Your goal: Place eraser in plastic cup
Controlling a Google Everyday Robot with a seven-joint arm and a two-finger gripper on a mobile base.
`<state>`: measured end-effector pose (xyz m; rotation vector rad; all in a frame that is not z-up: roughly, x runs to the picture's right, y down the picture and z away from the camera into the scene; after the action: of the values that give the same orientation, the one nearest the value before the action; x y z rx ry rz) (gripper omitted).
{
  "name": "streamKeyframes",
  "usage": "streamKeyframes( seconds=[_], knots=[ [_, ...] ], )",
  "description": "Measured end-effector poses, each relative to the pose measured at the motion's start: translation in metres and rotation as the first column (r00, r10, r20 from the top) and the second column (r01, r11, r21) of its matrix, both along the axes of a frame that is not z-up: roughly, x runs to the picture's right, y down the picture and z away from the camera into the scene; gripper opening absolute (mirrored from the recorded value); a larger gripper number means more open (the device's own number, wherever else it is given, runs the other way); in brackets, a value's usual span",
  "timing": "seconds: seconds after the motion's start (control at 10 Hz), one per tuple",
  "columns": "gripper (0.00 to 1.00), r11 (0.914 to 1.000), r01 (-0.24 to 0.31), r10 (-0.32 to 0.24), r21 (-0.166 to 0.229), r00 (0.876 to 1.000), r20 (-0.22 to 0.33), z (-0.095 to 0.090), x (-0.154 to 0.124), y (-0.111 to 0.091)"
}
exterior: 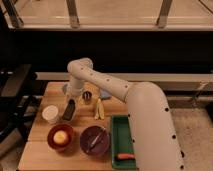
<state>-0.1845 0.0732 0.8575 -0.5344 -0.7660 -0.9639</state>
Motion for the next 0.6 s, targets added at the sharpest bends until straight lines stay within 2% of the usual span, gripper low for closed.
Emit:
streamKeyframes(
  seconds=[0.6],
  knots=[
    [0.00, 0.9999, 0.001, -0.001, -0.014, 1.000, -0.013, 0.0006, 0.0049, 0.0058]
  ],
)
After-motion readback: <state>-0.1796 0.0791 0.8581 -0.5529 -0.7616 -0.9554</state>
